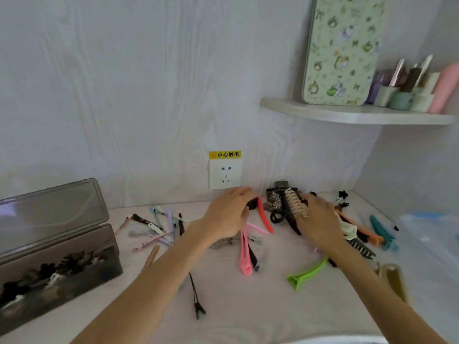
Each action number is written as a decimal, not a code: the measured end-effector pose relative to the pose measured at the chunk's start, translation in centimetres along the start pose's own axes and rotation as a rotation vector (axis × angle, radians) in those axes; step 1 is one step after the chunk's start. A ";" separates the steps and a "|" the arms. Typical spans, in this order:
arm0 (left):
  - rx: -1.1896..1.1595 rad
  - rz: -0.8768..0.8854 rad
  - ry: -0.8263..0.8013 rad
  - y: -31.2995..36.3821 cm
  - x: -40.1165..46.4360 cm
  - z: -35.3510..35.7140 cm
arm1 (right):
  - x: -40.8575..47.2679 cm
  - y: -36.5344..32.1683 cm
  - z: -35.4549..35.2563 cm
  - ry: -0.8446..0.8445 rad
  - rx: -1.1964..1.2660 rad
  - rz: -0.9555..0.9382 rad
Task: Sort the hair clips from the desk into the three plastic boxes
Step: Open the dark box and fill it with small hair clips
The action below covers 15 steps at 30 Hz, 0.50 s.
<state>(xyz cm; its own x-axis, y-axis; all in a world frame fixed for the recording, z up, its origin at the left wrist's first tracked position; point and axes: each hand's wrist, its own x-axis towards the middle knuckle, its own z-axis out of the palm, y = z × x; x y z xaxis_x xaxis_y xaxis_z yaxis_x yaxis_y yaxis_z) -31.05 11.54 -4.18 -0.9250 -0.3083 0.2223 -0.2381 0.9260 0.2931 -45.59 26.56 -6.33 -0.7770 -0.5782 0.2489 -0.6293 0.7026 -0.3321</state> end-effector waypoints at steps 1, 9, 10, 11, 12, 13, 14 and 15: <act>-0.009 0.052 -0.045 0.5 1.5 0.6 | 0.3 0.6 0.2 -0.105 -0.032 0.032; 0.189 0.279 -0.243 4.4 10.0 2.6 | 0.4 2.7 -3.6 -0.401 -0.070 0.225; 0.238 0.288 -0.261 4.5 10.4 2.7 | 0.6 3.2 -4.2 -0.440 -0.036 0.263; 0.283 0.294 -0.281 4.5 10.7 2.9 | 0.6 3.8 -4.8 -0.471 -0.006 0.291; 0.309 0.299 -0.294 4.3 10.9 2.9 | 0.8 4.2 -5.3 -0.494 0.011 0.298; 0.308 0.292 -0.316 4.2 11.1 2.8 | 0.8 4.8 -5.8 -0.513 0.031 0.306; 0.300 0.274 -0.317 4.0 10.8 2.5 | 0.5 4.9 -6.0 -0.516 0.063 0.308; 0.292 0.258 -0.315 3.8 10.3 2.2 | 0.2 4.9 -6.0 -0.508 0.102 0.308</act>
<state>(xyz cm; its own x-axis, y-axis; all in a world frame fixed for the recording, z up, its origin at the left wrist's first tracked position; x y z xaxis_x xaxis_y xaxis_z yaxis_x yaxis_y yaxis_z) -42.14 12.33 -2.78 -0.9984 -0.0224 -0.0519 -0.0216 0.9996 -0.0172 -48.92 32.41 -2.44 -0.8020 -0.4977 -0.3302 -0.3524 0.8406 -0.4113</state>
